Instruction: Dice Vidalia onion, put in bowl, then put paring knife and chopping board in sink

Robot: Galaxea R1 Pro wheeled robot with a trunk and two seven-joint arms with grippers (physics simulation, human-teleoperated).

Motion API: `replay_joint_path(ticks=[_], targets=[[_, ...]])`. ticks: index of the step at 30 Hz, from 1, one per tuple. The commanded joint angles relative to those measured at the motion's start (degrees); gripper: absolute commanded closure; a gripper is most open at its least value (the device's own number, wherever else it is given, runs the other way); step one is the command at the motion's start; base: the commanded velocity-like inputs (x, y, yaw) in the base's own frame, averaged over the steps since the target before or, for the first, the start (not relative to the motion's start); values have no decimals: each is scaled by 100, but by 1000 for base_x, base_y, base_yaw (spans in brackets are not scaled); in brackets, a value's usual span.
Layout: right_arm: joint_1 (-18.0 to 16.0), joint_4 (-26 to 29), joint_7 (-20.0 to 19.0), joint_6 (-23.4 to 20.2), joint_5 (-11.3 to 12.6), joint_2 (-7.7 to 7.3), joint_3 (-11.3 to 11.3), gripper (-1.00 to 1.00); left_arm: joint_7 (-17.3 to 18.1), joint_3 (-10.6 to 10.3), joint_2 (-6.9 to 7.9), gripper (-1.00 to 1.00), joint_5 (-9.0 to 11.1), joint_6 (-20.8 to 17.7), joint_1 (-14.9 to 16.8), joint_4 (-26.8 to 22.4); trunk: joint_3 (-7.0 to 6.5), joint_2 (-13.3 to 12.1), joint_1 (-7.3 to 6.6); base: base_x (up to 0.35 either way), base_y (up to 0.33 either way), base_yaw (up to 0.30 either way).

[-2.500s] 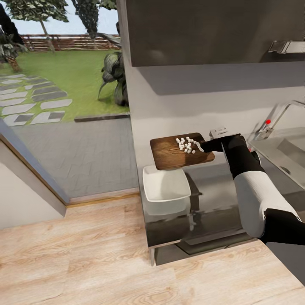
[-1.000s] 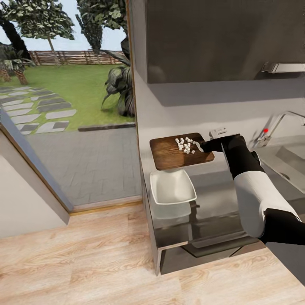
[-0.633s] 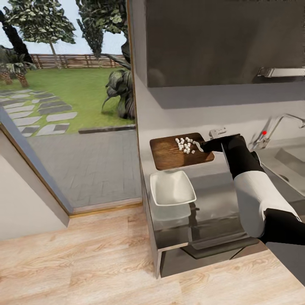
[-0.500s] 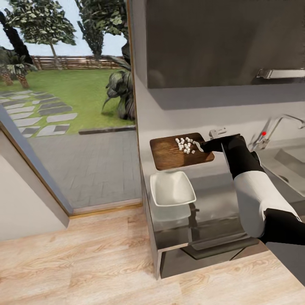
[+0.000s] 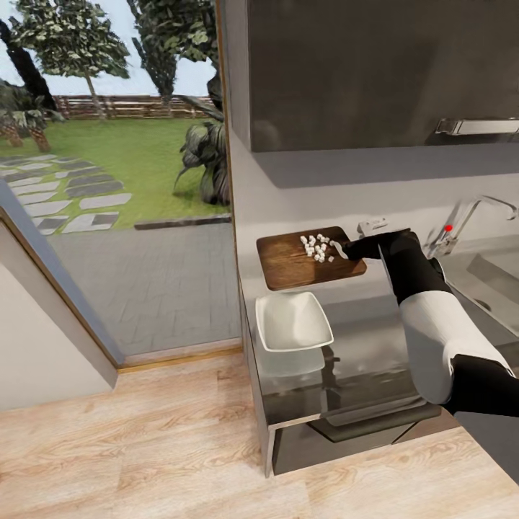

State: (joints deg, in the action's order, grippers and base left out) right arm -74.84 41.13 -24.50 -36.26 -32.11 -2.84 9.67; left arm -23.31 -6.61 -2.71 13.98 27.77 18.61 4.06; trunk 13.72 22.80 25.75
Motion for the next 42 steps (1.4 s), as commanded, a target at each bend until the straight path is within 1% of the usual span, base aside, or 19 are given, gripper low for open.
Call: replay_joint_path(ticks=[1, 6, 7, 11, 13, 24, 32, 42], targets=[[-5, 2, -54, -9, -57, -1, 18, 100, -7, -48, -3, -100, 43, 35, 12, 24, 11, 12, 3, 0, 0, 0], [-4, -22, -55, 22, -63, -5, 18, 100, -7, -50, -4, -100, 43, 35, 12, 24, 11, 12, 3, 0, 0, 0], [-4, -70, -55, 157, -159, -4, 18, 100, -7, -48, -7, -100, 43, 35, 12, 24, 11, 12, 3, 0, 0, 0], [-5, -123, -62, 293, -440, 5, 18, 100, -7, -49, -4, -100, 43, 35, 12, 24, 11, 12, 3, 0, 0, 0], [-4, -129, -63, 312, -485, 5, 18, 100, -7, -49, -3, -100, 43, 35, 12, 24, 11, 12, 3, 0, 0, 0], [-4, -132, -63, 430, -506, -8, 21, 100, -7, -47, -5, -100, 45, 27, 12, 24, 11, 12, 3, 0, 0, 0], [-4, -132, -80, 458, -506, -96, 26, 100, -7, -47, -5, -100, 44, 27, 12, 24, 11, 12, 3, 0, 0, 0], [-4, -140, -81, 573, -506, -102, 27, 100, -7, -46, -5, -100, 44, 27, 12, 24, 11, 12, 3, 0, 0, 0]])
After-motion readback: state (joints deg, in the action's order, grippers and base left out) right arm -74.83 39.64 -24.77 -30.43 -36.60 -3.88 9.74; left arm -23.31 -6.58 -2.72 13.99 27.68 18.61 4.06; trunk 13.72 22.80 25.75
